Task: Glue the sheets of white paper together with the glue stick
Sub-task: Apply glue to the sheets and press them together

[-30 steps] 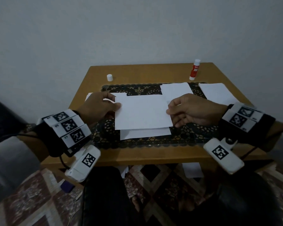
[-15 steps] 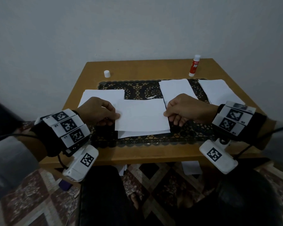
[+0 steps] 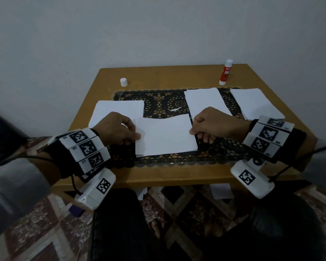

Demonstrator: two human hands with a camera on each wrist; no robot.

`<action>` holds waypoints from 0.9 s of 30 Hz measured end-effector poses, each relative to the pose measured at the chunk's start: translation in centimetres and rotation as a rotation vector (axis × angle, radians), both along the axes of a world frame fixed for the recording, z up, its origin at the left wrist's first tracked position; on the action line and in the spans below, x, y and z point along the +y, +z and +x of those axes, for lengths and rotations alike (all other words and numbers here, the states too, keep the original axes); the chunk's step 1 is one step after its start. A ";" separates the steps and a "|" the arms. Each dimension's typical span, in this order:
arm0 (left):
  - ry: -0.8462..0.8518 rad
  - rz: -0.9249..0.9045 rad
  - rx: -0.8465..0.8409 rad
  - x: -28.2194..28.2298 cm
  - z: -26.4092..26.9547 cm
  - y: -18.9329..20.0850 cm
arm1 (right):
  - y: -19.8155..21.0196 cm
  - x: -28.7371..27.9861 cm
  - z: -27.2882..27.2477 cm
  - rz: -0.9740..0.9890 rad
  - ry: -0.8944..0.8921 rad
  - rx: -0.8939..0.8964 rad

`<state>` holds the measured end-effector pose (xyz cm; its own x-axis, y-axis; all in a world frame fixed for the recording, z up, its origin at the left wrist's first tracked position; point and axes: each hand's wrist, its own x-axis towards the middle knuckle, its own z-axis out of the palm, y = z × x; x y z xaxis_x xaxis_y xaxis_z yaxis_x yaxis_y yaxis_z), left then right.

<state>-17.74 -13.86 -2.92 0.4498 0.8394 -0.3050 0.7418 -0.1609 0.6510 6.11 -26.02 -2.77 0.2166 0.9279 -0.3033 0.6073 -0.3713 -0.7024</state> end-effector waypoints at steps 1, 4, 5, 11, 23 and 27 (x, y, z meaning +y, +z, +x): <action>0.001 -0.001 0.000 0.0 0.0 0.0 | 0.0 0.0 0.0 0.001 0.001 -0.009; -0.005 0.002 0.008 -0.1 0.1 0.0 | -0.1 0.1 0.0 0.004 0.007 -0.030; -0.008 0.002 0.008 -0.1 0.1 -0.1 | -0.2 0.1 0.0 0.006 0.009 -0.036; -0.027 0.099 0.063 -0.4 0.4 -0.2 | -0.4 0.3 -0.1 0.020 0.043 -0.134; -0.647 0.458 0.410 -2.9 0.8 0.5 | -0.2 -2.1 -4.8 0.102 0.561 -0.761; -0.689 0.451 0.447 -2.7 0.9 0.8 | -1.3 -2.1 -5.2 -0.180 0.770 -0.767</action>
